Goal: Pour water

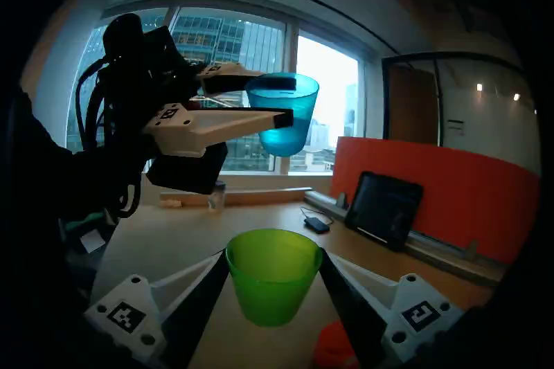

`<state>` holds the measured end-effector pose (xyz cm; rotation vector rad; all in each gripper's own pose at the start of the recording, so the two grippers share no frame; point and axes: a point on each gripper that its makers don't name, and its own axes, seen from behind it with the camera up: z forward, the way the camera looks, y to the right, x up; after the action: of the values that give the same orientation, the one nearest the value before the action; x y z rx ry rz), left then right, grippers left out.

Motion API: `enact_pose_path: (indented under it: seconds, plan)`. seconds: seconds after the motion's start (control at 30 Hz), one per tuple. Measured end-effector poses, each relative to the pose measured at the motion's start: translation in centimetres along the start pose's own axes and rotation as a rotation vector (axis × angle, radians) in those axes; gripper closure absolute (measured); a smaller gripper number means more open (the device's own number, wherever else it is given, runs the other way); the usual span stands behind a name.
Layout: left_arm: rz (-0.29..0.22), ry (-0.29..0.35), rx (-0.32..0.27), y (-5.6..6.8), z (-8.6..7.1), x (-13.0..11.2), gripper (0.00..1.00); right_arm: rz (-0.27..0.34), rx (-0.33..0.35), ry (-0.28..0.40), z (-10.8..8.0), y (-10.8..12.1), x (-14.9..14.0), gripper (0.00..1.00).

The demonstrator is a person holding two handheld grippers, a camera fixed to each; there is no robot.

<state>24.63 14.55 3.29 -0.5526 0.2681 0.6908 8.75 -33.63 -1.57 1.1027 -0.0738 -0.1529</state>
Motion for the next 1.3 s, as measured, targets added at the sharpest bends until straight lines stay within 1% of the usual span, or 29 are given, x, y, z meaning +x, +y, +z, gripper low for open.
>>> enact_pose_path:
  seconds: [0.3, 0.67, 0.9, 1.07, 1.3]
  plan:
    - [0.086, 0.003, 0.017, -0.1, -0.1, 0.7, 0.13, 0.002, 0.007, -0.001, 0.2, -0.2, -0.2, 0.06]
    - [0.160, 0.014, 0.033, -0.7, 0.2, 1.2, 0.13, 0.002, 0.007, -0.003, 0.1, -0.2, -0.3, 0.07]
    - [0.218, 0.017, 0.032, -0.5, 0.5, 1.4, 0.13, 0.005, 0.010, -0.003, 0.1, -0.3, -0.5, 0.06]
    - [0.249, 0.017, 0.031, -0.3, 0.7, 1.7, 0.13, 0.004, 0.009, -0.005, 0.2, -0.2, -0.5, 0.07]
    - [0.293, 0.019, 0.036, -0.4, 0.8, 2.1, 0.13, 0.004, 0.008, -0.004, 0.2, -0.2, -0.5, 0.07]
